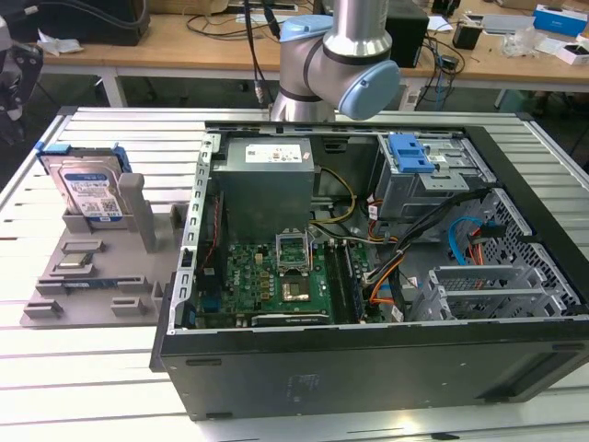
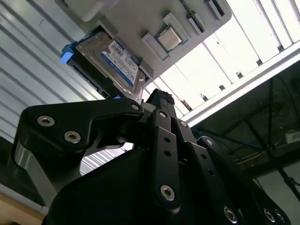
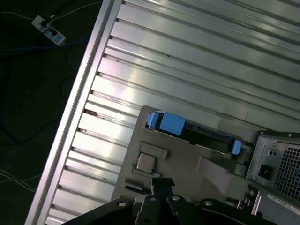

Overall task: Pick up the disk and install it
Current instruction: 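Pick up the disk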

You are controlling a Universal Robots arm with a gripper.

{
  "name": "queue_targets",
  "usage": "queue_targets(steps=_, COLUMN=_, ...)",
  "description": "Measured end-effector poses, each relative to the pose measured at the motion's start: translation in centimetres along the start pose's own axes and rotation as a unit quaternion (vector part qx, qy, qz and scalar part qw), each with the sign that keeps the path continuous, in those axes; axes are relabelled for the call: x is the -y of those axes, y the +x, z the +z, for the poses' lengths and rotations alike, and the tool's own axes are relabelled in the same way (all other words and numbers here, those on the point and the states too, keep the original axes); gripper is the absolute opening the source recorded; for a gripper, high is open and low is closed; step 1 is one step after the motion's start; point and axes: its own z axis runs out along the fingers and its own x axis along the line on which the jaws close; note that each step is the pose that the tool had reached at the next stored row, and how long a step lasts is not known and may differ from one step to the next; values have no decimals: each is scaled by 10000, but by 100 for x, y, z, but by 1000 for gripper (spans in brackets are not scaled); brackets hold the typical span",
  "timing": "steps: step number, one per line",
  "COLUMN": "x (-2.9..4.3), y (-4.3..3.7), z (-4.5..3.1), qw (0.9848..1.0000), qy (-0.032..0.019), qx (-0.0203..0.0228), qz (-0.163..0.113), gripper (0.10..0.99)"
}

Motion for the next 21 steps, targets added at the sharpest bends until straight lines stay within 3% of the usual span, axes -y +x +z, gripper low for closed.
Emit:
queue_targets(steps=3, x=0, y=0, z=0, qw=9997, qy=-6, qx=-11, qz=-244, gripper=106)
queue_targets(steps=8, x=0, y=0, z=0, qw=9972, qy=-17, qx=-33, qz=-746, gripper=106)
queue_targets(steps=12, x=0, y=0, z=0, qw=9945, qy=-24, qx=-47, qz=-1047, gripper=106)
queue_targets(steps=17, x=0, y=0, z=0, qw=9889, qy=-35, qx=-66, qz=-1481, gripper=106)
queue_targets(steps=21, x=0, y=0, z=0, qw=9858, qy=-39, qx=-75, qz=-1680, gripper=106)
